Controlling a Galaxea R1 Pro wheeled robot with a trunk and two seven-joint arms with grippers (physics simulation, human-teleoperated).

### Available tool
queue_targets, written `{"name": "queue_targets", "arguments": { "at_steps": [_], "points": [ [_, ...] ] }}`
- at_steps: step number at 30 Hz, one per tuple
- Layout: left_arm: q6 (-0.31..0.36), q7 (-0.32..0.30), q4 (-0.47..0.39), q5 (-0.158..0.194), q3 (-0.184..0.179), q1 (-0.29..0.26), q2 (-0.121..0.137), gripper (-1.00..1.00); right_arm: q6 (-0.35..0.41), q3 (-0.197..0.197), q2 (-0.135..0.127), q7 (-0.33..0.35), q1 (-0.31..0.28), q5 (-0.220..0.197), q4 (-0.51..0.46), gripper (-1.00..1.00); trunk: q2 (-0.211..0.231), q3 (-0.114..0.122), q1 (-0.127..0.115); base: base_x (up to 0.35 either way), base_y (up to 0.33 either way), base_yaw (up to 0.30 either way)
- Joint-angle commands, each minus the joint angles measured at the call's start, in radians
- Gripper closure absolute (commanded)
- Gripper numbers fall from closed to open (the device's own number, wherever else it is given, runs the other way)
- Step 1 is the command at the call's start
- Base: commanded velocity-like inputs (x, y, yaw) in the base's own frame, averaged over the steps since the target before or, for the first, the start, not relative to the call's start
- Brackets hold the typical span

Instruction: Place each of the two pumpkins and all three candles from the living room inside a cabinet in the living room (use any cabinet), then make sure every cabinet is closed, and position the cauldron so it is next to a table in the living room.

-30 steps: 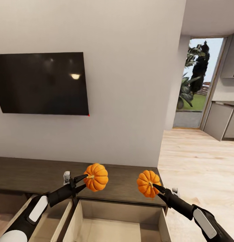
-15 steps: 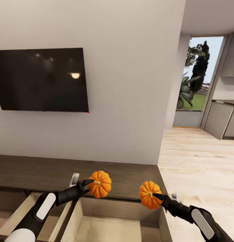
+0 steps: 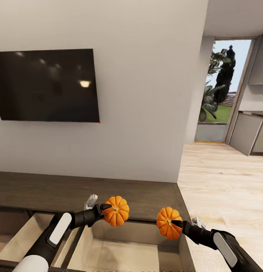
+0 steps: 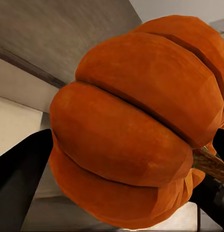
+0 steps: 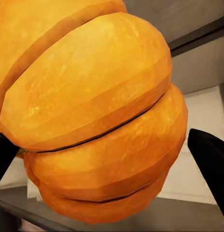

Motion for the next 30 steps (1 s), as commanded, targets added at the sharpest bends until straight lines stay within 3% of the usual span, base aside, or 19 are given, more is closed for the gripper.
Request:
{"name": "queue_targets", "arguments": {
  "at_steps": [1,4,6,10,14,22,26,30],
  "points": [
    [0.005,-0.004,0.0,-0.001,-0.001,-0.001,0.0,1.0,0.005,0.001,0.0,-0.004,-0.002,-0.003,-0.001,1.0,-0.008,-0.004,0.004,0.0,0.0,0.0],
    [0.006,-0.002,-0.001,-0.008,-0.022,-0.001,0.0,1.0,0.005,0.011,0.005,-0.019,-0.009,0.006,-0.001,1.0,-0.029,-0.014,0.015,0.0,0.0,0.0],
    [0.006,-0.002,-0.001,-0.026,-0.032,-0.001,0.0,1.0,0.005,0.042,0.01,-0.035,-0.013,0.008,-0.001,1.0,-0.043,-0.02,0.023,0.0,0.0,0.0],
    [0.006,-0.002,-0.001,-0.1,-0.037,-0.003,0.0,1.0,0.005,0.09,0.03,-0.071,-0.029,0.009,-0.001,1.0,-0.071,-0.032,0.038,0.0,0.0,0.0],
    [0.007,-0.002,-0.001,-0.133,-0.037,-0.004,0.0,1.0,0.005,0.098,0.045,-0.091,-0.032,0.009,-0.001,1.0,-0.099,-0.045,0.054,0.0,0.0,0.0],
    [0.007,0.002,-0.001,-0.154,-0.038,-0.004,0.0,1.0,0.005,0.1,0.048,-0.096,-0.033,0.01,-0.001,1.0,-0.155,-0.07,0.084,0.0,0.0,0.0],
    [0.006,0.072,-0.005,-0.183,-0.037,-0.005,-0.013,1.0,0.005,0.101,0.048,-0.096,-0.033,0.01,-0.001,1.0,-0.183,-0.083,0.1,0.0,0.0,0.0],
    [0.006,0.205,-0.04,-0.19,-0.037,-0.005,-0.043,1.0,0.005,0.114,0.049,-0.099,-0.033,0.012,-0.001,1.0,-0.211,-0.095,0.115,0.0,0.0,0.0]
  ]
}}
